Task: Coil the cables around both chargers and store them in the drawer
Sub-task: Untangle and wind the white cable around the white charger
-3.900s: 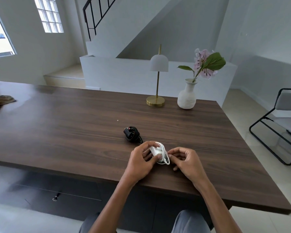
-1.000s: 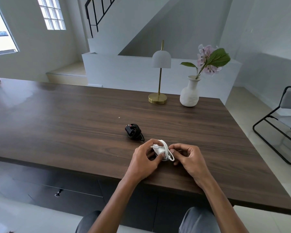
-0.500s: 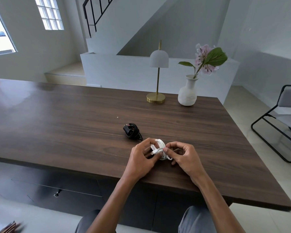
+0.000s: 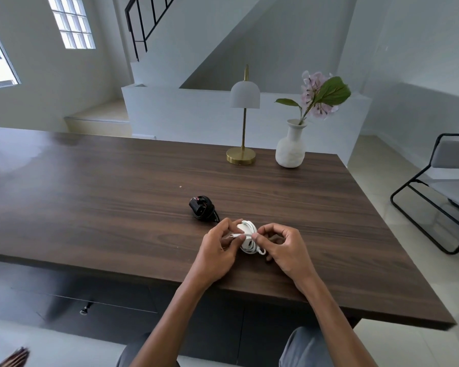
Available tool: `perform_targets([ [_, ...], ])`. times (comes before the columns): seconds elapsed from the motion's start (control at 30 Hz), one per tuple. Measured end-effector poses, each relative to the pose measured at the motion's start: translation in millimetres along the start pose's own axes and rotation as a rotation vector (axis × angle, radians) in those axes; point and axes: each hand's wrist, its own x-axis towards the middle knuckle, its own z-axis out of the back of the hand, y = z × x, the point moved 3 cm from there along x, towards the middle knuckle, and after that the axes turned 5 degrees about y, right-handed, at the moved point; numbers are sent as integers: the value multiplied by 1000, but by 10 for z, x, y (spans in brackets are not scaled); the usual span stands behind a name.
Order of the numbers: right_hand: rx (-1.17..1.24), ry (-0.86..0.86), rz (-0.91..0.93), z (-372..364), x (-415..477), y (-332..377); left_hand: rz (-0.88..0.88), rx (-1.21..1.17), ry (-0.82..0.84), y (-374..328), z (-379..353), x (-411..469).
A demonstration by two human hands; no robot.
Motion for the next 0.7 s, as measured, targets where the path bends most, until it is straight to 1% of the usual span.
perform_targets([
  [0.33,-60,-44,30,-61,65,-40,67,-46,-6,58,12,10],
  [0.53,-118,-156,-14,-7,106,-133,78,-93,-63,39,-1,17],
  [0.7,-141,-186,-16,-30,125,-148,102,-67,-84,62,24,10],
])
